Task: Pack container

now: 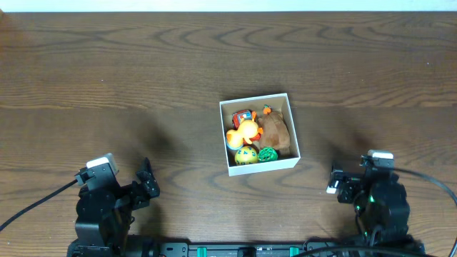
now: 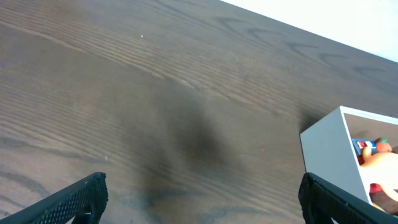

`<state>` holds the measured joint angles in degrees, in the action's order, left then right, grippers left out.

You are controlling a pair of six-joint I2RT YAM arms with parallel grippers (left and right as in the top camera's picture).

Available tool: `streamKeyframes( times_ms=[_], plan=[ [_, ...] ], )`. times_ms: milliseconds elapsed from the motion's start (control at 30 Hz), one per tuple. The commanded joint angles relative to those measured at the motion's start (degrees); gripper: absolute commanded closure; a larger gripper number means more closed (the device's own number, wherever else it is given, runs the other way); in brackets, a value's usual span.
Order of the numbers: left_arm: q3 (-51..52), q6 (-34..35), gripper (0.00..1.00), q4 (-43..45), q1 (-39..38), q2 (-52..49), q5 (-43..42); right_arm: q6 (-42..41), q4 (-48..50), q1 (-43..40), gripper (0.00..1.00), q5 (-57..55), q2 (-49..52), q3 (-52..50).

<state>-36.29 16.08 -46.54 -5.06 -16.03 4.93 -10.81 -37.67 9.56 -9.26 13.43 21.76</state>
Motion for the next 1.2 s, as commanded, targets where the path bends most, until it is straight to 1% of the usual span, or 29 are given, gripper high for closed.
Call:
streamKeyframes(
  times_ms=[0, 67, 200, 333, 500, 1167],
  plan=[
    [-0.02, -0.76, 0.02, -0.20, -0.22, 0.07, 0.70, 7.82, 7.91, -1.11, 0.01, 3.26, -6.38, -6.01],
    [-0.02, -0.76, 0.02, -0.20, -0.22, 0.07, 0.68, 10.88, 15.56, -1.46, 0.01, 4.46, -9.20, -9.55],
    [-0.02, -0.76, 0.02, -0.20, -0.22, 0.07, 0.70, 17.16, 30.93, -2.49, 0.01, 4.79, -11.78, -15.98],
    [-0.02, -0.76, 0.02, -0.20, -0.22, 0.07, 0.70, 20.44, 39.71, -3.91, 0.01, 4.81, -13.00, -21.11],
    [-0.02, -0.76, 0.02, -0.20, -0.22, 0.07, 0.70, 21.18, 33.64, -4.79, 0.01, 5.22, -13.14, -21.44],
    [-0.02, -0.76, 0.02, -0.20, -0.22, 0.07, 0.68, 21.18, 33.75, -4.72, 0.01, 5.81, -13.05, -21.44]
  ],
)
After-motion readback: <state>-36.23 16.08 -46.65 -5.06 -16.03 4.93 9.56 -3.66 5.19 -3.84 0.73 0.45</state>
